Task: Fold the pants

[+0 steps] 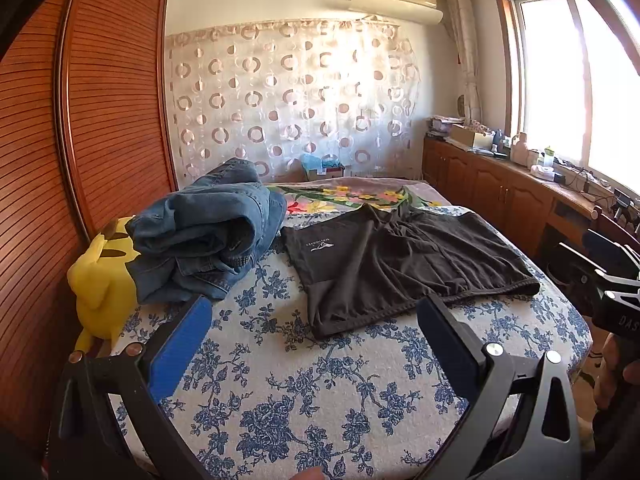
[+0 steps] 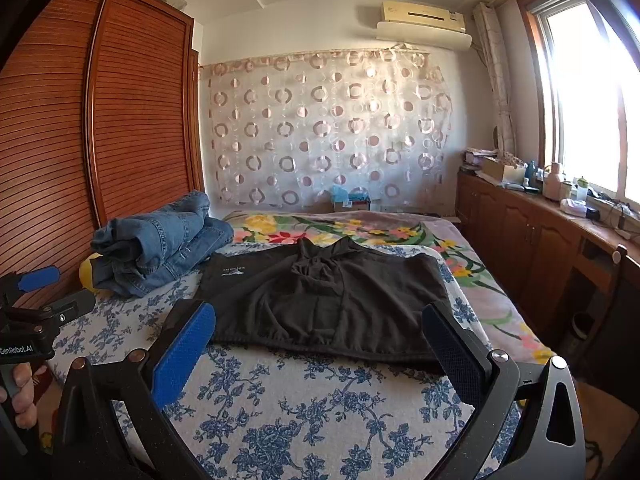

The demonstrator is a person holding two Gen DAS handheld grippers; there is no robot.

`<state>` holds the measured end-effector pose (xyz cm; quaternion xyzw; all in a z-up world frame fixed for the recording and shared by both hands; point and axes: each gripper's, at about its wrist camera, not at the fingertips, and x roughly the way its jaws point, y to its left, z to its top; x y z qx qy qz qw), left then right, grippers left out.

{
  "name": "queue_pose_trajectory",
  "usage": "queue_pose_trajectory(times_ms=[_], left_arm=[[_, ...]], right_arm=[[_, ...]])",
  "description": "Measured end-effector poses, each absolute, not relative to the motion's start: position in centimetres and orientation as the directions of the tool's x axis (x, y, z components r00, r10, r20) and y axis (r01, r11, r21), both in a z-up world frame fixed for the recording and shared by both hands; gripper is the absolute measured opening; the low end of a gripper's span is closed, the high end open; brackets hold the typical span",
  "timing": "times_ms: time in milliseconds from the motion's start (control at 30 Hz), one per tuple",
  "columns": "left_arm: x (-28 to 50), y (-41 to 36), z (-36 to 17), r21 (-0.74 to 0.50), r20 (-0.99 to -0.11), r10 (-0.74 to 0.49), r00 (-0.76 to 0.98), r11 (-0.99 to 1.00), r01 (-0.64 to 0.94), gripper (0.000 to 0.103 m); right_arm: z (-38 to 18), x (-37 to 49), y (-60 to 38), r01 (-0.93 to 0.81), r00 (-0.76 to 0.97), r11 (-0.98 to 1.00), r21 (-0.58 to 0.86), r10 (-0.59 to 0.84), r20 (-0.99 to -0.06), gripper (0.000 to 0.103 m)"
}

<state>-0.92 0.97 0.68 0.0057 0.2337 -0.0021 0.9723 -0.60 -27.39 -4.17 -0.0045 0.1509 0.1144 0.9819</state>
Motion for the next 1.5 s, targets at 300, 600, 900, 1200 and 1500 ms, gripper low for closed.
queue_pose_trajectory(times_ms=[300, 600, 900, 1200, 1500], left_arm=[[-1.2, 0.7, 1.3, 0.013, -0.446, -0.004, 0.895, 1.0, 0.011, 0.103], [-1.4, 0.5, 1.7, 0.019, -0.439, -0.004, 0.899, 1.0, 0.014, 0.103], [-1.5, 0.3, 1.9, 0.019, -0.435, -0.007, 0.901, 1.0, 0.017, 0.103], [-1.5, 0.4, 2.3, 0.017, -0.433, -0.011, 0.902, 1.0, 0.02, 0.103], [-1.6, 0.3, 2.2, 0.019, -0.432, -0.007, 0.902, 1.0, 0.018, 0.103]], right_arm=[[-4.1, -0.8, -27.2, -0.224, 0.929, 0.974, 0.024, 0.221, -0.297, 0.103], [-4.0, -0.8, -27.3, -0.225, 0.93, 0.974, 0.025, 0.222, -0.294, 0.103], [-3.9, -0.8, -27.1, -0.225, 0.93, 0.974, 0.025, 0.223, -0.292, 0.103], [-3.9, -0.9, -27.1, -0.225, 0.93, 0.974, 0.025, 0.223, -0.292, 0.103], [-3.9, -0.9, -27.1, -0.225, 0.93, 0.974, 0.025, 0.223, -0.291, 0.103]])
